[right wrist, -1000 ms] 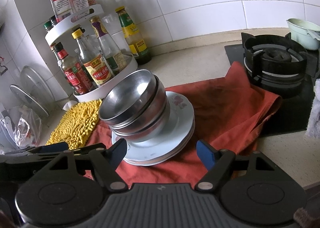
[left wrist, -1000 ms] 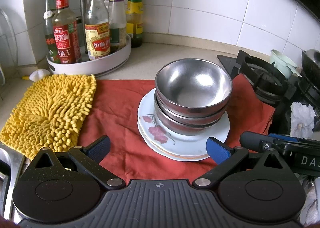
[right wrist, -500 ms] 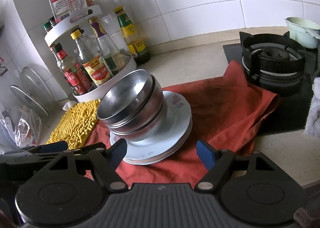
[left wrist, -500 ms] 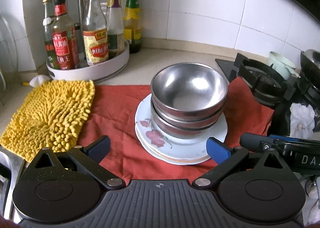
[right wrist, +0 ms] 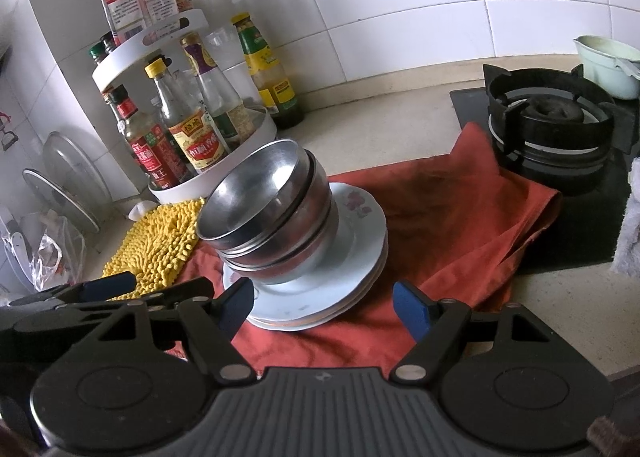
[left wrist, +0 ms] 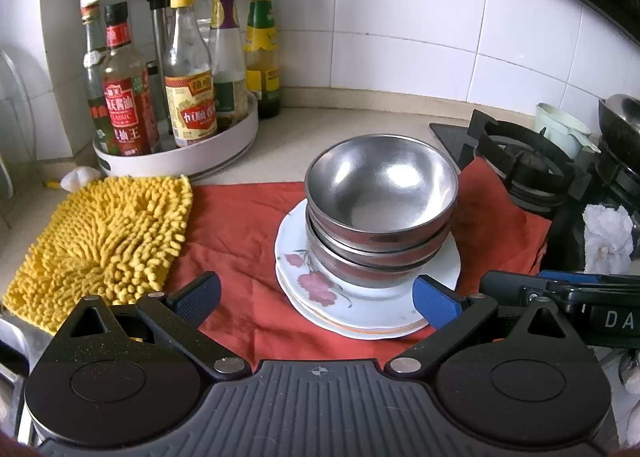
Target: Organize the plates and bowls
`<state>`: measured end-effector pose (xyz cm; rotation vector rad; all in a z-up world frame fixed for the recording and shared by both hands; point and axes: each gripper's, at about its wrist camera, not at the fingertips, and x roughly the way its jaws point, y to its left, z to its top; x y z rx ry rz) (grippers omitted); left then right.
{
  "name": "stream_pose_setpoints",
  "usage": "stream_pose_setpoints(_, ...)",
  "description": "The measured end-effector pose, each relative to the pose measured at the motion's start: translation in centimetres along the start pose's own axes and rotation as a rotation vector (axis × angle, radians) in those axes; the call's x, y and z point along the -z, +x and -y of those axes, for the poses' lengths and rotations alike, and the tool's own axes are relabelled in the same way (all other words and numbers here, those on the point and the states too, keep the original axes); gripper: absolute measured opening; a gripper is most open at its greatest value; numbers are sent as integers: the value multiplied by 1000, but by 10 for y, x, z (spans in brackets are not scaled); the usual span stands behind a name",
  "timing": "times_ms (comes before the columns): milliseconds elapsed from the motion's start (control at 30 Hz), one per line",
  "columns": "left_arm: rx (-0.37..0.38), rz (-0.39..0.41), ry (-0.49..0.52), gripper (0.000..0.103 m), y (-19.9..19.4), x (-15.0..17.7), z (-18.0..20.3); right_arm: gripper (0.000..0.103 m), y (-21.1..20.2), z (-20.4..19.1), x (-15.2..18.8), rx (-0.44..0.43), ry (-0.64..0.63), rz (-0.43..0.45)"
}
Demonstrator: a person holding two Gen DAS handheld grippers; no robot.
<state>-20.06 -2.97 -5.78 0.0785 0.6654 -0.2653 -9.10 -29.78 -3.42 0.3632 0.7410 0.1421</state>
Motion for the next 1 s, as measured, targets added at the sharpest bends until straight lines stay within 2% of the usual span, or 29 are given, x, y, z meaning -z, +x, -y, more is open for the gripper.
stream_pose_setpoints(367, -8, -10, -10, 103, 2, -1, -8, 73, 5, -9, -2, 2, -12, -11)
stream_pose_setpoints(1000, -22, 19, 6, 103, -2, 0, -18, 73, 10, -22, -3, 5, -26, -14)
